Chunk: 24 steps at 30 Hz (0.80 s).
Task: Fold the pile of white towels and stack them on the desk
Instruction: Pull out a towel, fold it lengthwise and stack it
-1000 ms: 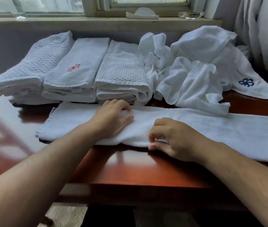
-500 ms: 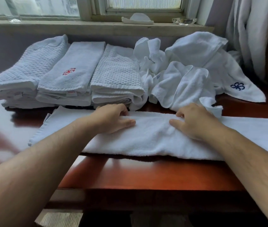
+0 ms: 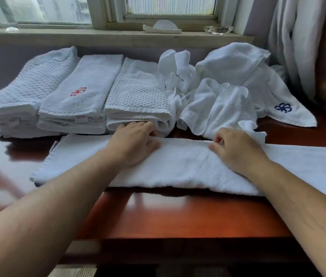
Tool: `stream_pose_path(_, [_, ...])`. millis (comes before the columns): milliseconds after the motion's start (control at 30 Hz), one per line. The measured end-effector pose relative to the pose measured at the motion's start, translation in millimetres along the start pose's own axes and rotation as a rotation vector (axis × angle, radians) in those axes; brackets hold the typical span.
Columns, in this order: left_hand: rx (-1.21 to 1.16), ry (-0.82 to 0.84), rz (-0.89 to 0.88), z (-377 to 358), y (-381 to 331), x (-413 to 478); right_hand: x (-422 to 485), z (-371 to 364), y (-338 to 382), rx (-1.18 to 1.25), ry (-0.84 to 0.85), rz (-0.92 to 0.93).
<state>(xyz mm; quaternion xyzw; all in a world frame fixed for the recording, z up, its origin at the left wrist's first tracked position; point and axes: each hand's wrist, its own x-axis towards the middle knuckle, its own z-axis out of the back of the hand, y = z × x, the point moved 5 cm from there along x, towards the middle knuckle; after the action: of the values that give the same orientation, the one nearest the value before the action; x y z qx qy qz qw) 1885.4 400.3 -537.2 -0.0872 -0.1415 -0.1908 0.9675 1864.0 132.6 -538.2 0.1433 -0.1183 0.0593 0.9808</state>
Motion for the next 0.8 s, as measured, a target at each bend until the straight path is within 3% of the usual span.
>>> stream_pose_path(67, [-0.012, -0.033, 0.044, -6, 1, -4, -5, 1, 6, -0.107, -0.149, 0.038])
stream_pose_path(133, [-0.052, -0.037, 0.056, -11, 3, -9, -9, 2, 18, -0.068, -0.195, 0.080])
stream_pose_path(200, [-0.069, 0.078, 0.085, -21, 8, -17, -9, -10, 28, 0.019, 0.005, 0.047])
stream_pose_path(300, [-0.015, 0.240, 0.164, -29, 19, -29, -20, -38, 37, -0.041, 0.343, 0.057])
stream_pose_path(433, [0.039, 0.262, 0.230, -21, 33, -52, -28, -41, 36, -0.092, 0.402, 0.065])
stream_pose_path(567, [0.046, 0.277, 0.403, -13, 61, -76, -22, -43, 61, -0.138, 0.402, -0.004])
stream_pose_path(700, [0.037, 0.243, 0.511, 0, 91, -97, -29, -60, 136, 0.010, 0.457, 0.285])
stream_pose_path(800, [0.018, 0.221, 0.565, 10, 114, -115, -29, -75, 179, -0.025, 0.479, 0.403])
